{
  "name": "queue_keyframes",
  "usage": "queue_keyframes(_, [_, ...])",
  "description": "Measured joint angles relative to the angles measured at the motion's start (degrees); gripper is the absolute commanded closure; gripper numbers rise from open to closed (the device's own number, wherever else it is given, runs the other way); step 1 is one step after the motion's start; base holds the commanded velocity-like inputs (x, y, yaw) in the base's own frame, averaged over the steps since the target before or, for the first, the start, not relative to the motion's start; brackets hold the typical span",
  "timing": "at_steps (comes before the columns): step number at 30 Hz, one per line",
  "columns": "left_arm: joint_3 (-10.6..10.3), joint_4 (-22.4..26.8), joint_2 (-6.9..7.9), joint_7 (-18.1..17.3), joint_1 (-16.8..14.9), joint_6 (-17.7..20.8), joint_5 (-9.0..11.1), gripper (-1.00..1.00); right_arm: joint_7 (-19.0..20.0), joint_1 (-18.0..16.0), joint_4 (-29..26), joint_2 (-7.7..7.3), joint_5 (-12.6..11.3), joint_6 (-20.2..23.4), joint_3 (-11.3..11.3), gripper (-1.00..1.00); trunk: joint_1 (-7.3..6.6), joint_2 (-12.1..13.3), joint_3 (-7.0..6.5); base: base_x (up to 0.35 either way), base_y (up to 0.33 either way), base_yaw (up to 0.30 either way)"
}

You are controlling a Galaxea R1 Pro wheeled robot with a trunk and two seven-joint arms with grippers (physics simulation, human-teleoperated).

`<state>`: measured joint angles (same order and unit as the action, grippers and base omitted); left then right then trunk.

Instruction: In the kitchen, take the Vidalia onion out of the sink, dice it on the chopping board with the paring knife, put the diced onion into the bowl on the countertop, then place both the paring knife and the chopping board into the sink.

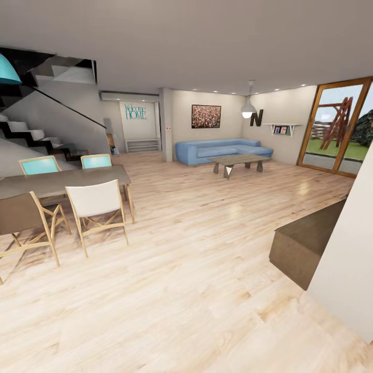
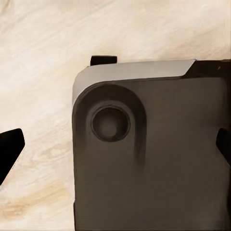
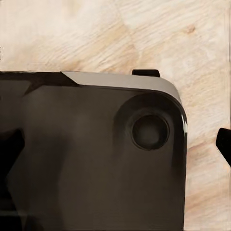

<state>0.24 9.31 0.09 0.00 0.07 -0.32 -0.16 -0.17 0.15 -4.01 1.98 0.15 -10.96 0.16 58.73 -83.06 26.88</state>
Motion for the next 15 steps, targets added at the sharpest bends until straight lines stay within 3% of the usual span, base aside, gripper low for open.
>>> queue_keyframes(5, [0.0,3.7,-0.13,0.0,0.0,0.0,0.0,-1.0,-0.1,0.0,-3.4,-0.31,0.1,0.0,0.1,-1.0,0.0,0.0,0.0,0.0,0.0,0.0])
queue_keyframes(11, [0.0,11.1,0.47,0.1,0.0,0.0,0.0,-1.0,-0.4,0.0,-15.1,-0.81,0.2,-0.1,0.0,-1.0,0.0,0.0,0.0,0.0,0.0,0.0])
queue_keyframes(15, [0.1,14.5,1.21,0.1,0.0,-0.3,0.0,-1.0,-0.8,0.0,-20.9,-2.15,0.1,-0.1,-0.1,-1.0,0.0,0.0,0.0,0.0,0.0,0.0])
